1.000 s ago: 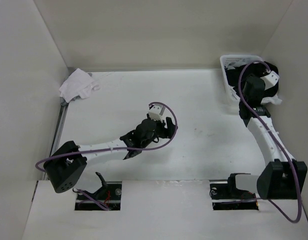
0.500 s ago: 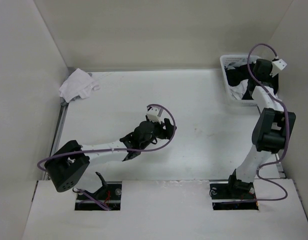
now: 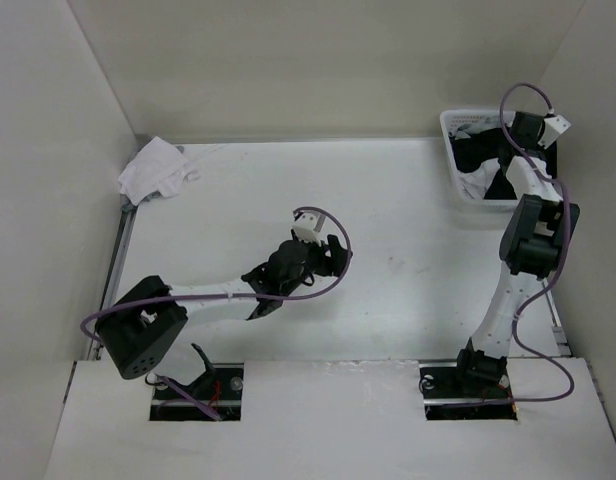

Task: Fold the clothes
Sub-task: Grab the tank top from the pile, then move the tank top to the center of the board

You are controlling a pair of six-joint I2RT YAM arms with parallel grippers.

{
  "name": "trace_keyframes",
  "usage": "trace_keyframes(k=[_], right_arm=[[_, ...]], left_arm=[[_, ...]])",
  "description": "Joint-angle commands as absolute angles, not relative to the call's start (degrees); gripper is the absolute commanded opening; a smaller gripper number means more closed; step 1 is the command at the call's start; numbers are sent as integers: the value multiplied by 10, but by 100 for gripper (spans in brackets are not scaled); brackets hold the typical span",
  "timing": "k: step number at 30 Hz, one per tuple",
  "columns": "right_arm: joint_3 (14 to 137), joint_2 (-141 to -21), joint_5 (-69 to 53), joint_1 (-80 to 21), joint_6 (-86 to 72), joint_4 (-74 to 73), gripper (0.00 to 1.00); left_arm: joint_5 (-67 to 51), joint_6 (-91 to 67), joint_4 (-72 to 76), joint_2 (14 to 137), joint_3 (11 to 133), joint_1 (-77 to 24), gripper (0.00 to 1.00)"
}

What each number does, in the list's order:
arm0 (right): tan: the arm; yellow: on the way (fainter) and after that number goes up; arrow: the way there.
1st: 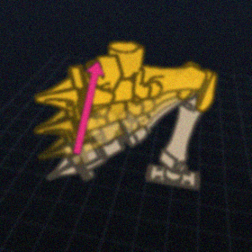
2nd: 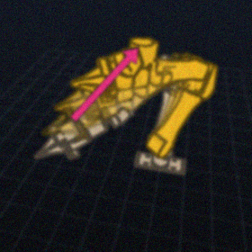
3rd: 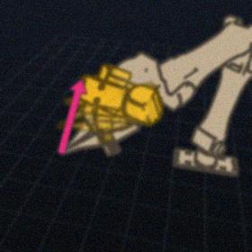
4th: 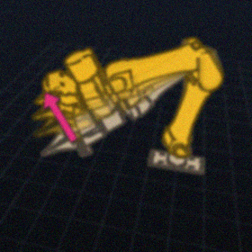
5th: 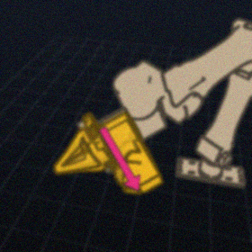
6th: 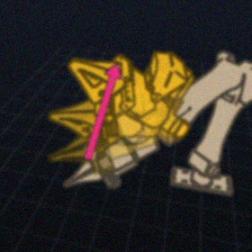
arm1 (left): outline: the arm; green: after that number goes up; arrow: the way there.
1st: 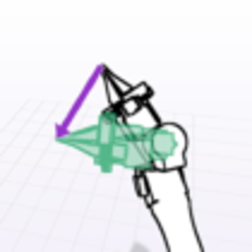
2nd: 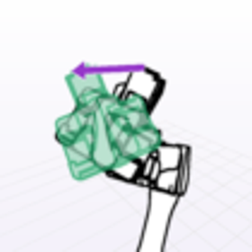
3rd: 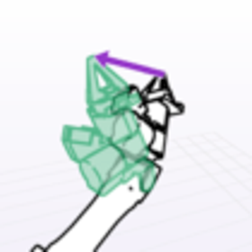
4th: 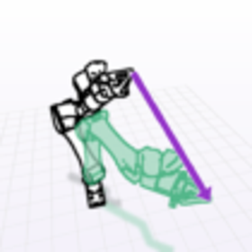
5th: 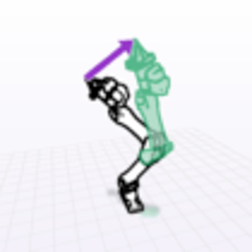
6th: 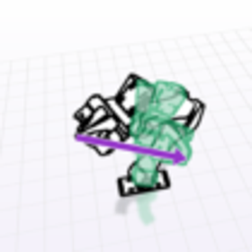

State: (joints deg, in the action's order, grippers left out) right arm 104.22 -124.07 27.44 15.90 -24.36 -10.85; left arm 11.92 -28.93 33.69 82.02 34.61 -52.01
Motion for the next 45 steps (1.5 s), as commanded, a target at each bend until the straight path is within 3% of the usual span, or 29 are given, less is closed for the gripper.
trace_keyframes(k=[1, 8, 12, 18, 22, 31, 38, 45], right_arm=[[1095, -1263, 277, 169, -236, -125, 52], [1151, -1302, 275, 174, -231, -136, 53], [1174, -1324, 274, 177, -230, -155, 46], [1144, -1289, 261, 181, -249, -135, 10], [1066, -1190, 258, 177, -281, -59, 1], [829, -833, 248, 97, -316, 158, 1], [852, -670, 146, -51, -302, 163, 3], [902, -604, 69, -230, -283, 122, 3]], left_arm=[[102, -298, 381, 827, 338, -510, 64], [82, -316, 397, 834, 333, -498, 64], [79, -320, 401, 837, 332, -493, 64], [74, -326, 403, 842, 333, -489, 64], [74, -327, 403, 841, 333, -489, 64], [73, -337, 405, 828, 331, -487, 64], [82, -364, 377, 758, 316, -437, 64], [96, -439, 272, 625, 304, -322, 64]])
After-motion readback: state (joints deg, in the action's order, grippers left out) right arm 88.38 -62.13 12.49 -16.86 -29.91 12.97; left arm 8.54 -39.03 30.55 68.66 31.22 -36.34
